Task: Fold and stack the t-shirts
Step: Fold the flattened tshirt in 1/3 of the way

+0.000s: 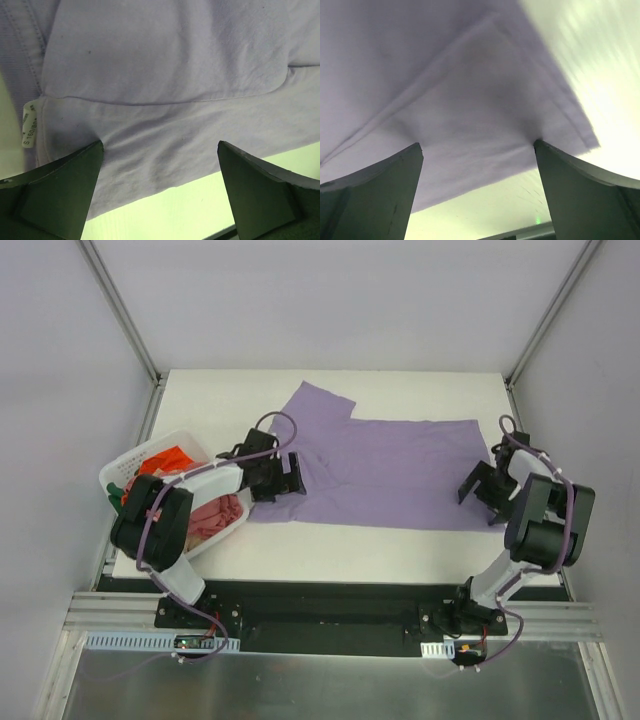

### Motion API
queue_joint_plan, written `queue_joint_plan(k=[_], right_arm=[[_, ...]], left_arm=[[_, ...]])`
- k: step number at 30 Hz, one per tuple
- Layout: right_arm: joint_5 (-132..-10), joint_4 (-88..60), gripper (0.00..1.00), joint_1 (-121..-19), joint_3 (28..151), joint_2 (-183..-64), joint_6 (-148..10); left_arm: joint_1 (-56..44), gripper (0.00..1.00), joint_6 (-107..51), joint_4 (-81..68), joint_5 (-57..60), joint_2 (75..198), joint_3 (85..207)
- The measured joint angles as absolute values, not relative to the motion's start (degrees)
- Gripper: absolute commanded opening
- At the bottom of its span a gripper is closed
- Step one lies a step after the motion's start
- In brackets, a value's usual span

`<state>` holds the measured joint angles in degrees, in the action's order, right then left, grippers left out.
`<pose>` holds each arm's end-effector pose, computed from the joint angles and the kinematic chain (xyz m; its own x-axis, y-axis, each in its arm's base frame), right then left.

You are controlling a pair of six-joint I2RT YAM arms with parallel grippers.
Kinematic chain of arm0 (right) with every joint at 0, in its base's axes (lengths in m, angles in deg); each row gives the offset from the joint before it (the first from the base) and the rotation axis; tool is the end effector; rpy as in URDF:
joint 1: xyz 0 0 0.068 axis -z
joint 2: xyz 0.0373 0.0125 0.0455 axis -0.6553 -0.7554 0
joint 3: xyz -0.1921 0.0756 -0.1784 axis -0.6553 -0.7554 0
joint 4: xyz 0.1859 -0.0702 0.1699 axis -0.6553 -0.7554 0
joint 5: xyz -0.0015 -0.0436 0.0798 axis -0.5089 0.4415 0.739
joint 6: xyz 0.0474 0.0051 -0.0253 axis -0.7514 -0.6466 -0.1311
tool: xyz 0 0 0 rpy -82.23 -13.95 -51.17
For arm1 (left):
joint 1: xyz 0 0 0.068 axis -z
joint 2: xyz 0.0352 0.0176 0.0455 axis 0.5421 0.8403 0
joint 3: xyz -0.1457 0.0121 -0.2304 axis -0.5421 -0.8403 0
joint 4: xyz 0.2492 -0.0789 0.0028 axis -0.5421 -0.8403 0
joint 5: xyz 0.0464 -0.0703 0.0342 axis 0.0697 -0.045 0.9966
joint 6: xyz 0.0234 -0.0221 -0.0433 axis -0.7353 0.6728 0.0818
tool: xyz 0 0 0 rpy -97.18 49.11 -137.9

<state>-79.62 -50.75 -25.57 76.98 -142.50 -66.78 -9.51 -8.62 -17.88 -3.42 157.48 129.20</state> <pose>0.3161 -0.0875 0.1689 -0.9025 0.3296 -0.2773 0.3410 0.9400 0.0075 0.3117 -0.1431 0.1743 -0.8772 -0.1723 -0.4482 0.0714 0.8762 -0.4766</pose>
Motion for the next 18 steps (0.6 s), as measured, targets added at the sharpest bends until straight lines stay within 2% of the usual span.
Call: queue_joint_plan(k=[8,13,18], right_arm=[[-83.05,-52.21,0.96,-25.65,62.84,-122.80,-69.19],[-80.01,-51.93,0.96,-41.13,65.60,-117.43,-67.24],[-70.31,-46.82,0.99,-56.67,75.08,-124.03,-66.28]], left_arm=[[-0.33,0.99,-6.18,-25.07,0.17,144.52,118.58],[2.84,0.99,-6.18,-29.20,3.27,141.72,119.50],[2.73,0.99,-6.22,-30.01,5.87,139.82,122.56]])
